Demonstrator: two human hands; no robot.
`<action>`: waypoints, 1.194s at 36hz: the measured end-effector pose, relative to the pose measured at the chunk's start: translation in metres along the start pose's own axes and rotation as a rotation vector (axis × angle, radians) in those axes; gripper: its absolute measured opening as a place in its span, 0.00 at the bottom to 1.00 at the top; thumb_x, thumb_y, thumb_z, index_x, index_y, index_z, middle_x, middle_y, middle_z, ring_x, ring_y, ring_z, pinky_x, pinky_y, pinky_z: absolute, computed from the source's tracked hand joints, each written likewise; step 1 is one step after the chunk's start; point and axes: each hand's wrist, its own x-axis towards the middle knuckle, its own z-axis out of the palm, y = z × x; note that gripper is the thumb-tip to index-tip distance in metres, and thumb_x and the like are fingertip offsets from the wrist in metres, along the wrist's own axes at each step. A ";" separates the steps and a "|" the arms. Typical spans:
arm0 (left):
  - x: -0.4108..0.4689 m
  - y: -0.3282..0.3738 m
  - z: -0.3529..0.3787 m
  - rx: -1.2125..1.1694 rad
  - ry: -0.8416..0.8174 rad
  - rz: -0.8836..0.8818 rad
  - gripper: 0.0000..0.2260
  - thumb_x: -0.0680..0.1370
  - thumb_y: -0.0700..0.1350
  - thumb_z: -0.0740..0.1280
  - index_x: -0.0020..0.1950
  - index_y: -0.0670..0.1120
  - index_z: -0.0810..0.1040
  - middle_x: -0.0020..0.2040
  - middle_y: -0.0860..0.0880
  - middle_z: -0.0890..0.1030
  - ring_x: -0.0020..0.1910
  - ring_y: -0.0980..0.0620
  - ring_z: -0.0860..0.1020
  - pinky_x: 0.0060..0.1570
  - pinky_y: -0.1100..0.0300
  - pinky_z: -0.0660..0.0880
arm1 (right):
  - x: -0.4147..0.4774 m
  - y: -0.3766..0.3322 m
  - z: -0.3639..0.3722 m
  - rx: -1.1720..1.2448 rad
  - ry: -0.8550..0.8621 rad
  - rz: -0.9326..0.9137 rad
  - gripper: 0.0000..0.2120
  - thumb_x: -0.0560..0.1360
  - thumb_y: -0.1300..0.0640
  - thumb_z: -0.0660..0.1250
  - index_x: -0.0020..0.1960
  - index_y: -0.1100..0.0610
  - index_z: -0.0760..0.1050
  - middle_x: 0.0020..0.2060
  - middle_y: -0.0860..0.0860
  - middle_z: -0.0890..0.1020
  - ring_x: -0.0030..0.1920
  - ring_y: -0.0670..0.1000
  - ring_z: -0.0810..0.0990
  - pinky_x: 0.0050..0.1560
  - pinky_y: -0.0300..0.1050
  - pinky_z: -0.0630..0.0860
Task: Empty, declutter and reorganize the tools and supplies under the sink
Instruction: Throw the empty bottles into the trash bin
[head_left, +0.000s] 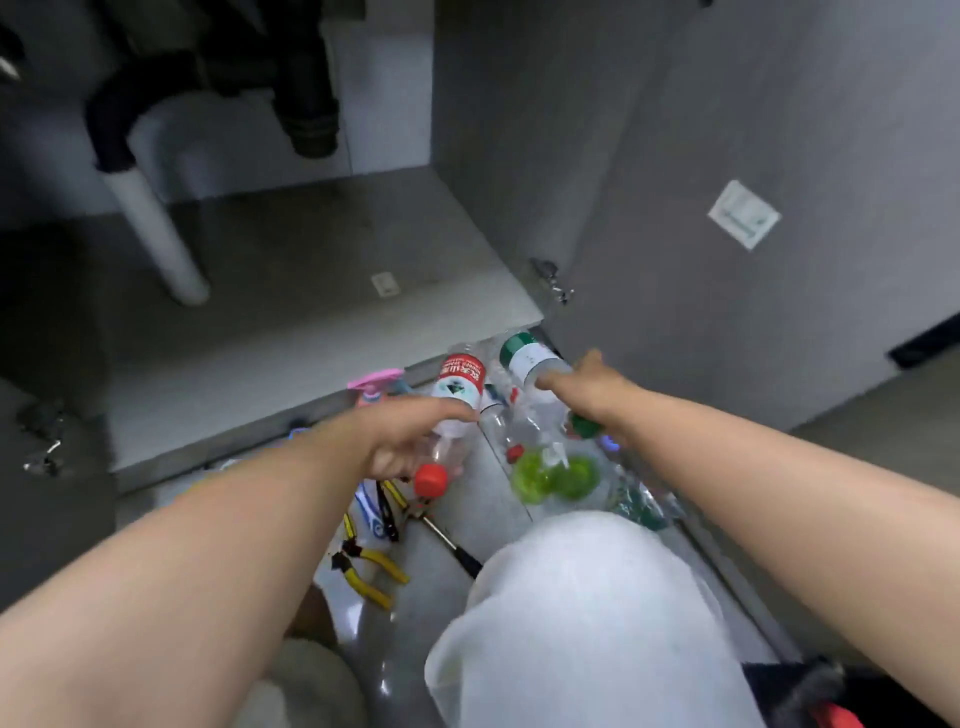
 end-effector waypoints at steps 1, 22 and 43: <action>-0.009 0.010 0.007 0.046 -0.005 0.020 0.13 0.78 0.41 0.70 0.61 0.42 0.75 0.36 0.44 0.81 0.33 0.49 0.80 0.36 0.54 0.82 | -0.014 0.003 -0.017 0.017 0.017 -0.027 0.29 0.72 0.46 0.70 0.66 0.58 0.63 0.46 0.54 0.76 0.39 0.55 0.80 0.29 0.41 0.75; -0.093 0.026 0.255 1.003 -0.129 0.270 0.18 0.69 0.54 0.79 0.56 0.49 0.83 0.51 0.42 0.84 0.36 0.47 0.86 0.36 0.56 0.81 | -0.267 0.186 -0.233 -0.411 -0.047 0.228 0.22 0.69 0.42 0.78 0.53 0.53 0.76 0.41 0.53 0.83 0.29 0.53 0.83 0.25 0.35 0.64; -0.066 0.004 0.325 1.235 -0.141 0.576 0.18 0.68 0.51 0.82 0.54 0.51 0.80 0.47 0.49 0.84 0.32 0.51 0.86 0.23 0.66 0.73 | -0.226 0.354 -0.043 -0.402 -0.005 0.206 0.20 0.73 0.53 0.68 0.65 0.53 0.74 0.59 0.56 0.79 0.56 0.63 0.81 0.49 0.50 0.77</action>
